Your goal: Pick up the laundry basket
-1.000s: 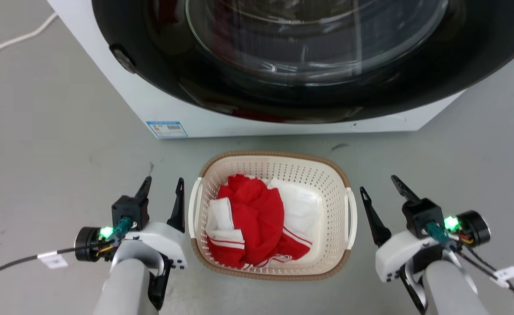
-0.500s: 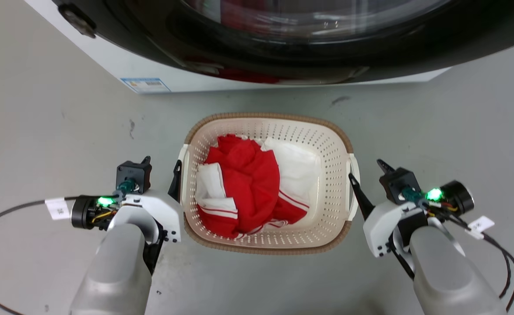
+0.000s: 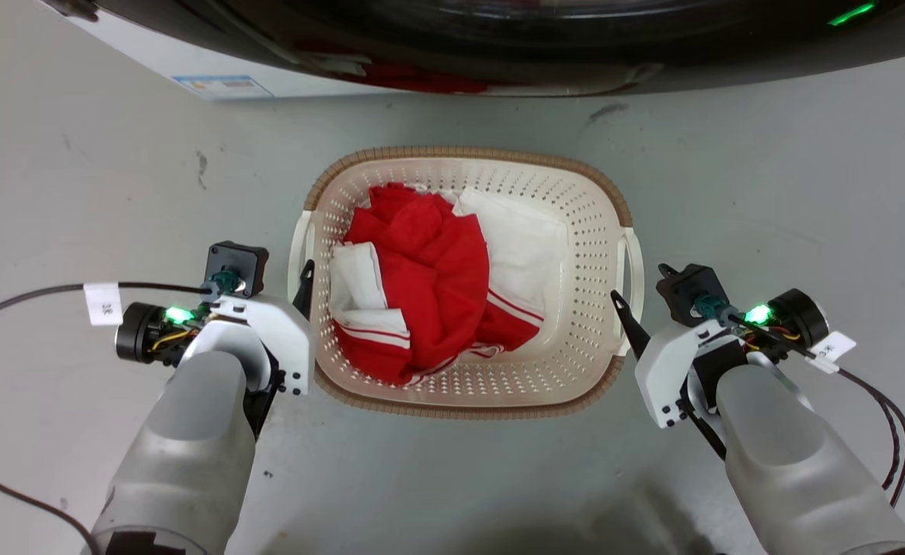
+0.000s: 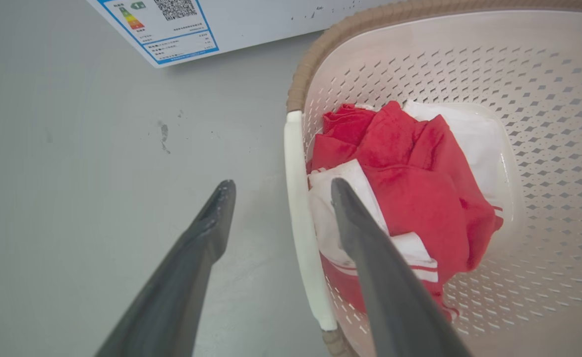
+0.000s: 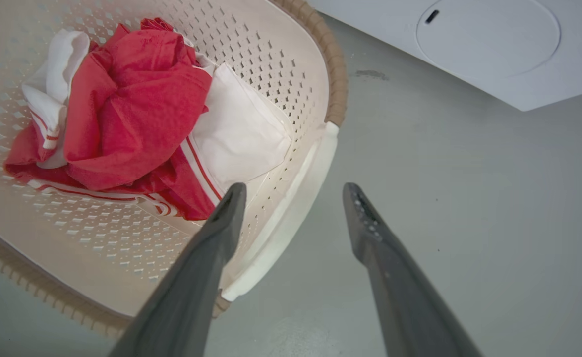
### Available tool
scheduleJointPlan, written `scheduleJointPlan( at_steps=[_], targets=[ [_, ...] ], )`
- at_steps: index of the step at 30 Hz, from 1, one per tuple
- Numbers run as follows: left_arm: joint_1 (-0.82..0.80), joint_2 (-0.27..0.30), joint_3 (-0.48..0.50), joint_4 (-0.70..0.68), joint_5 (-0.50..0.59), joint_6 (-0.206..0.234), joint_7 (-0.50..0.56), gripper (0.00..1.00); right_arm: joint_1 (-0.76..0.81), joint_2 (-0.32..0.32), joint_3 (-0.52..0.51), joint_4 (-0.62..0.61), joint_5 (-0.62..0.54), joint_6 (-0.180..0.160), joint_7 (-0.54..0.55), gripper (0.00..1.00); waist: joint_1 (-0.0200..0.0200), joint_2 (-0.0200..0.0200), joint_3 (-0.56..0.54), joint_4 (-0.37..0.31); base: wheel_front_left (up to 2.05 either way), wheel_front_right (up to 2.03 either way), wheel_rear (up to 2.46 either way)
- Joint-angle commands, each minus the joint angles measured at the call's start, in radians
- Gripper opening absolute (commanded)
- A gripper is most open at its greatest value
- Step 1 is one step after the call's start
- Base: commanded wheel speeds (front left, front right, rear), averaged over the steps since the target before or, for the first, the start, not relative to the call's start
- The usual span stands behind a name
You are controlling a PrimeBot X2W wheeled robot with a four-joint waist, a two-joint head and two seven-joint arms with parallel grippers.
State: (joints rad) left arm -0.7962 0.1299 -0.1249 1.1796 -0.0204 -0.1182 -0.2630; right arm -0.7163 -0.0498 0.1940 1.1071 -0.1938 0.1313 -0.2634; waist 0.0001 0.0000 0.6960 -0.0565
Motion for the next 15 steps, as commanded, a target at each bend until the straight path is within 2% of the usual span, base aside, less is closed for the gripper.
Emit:
scheduleJointPlan(
  at_steps=[1, 15],
  targets=[
    [-0.02, 0.001, -0.005, 0.013, 0.001, -0.003, -0.003, 1.0, -0.02, -0.001, 0.005, 0.01, 0.005, -0.001, -0.002, 1.0, -0.0001, 0.0, 0.015, -0.001, 0.0, 0.0, 0.0],
    [-0.105, -0.01, -0.063, 0.096, -0.016, -0.011, 0.048, 1.0, -0.098, -0.001, 0.039, 0.111, 0.073, -0.001, -0.002, 1.0, -0.0001, 0.0, 0.09, 0.005, 0.0, 0.0, 0.0]
  ],
)
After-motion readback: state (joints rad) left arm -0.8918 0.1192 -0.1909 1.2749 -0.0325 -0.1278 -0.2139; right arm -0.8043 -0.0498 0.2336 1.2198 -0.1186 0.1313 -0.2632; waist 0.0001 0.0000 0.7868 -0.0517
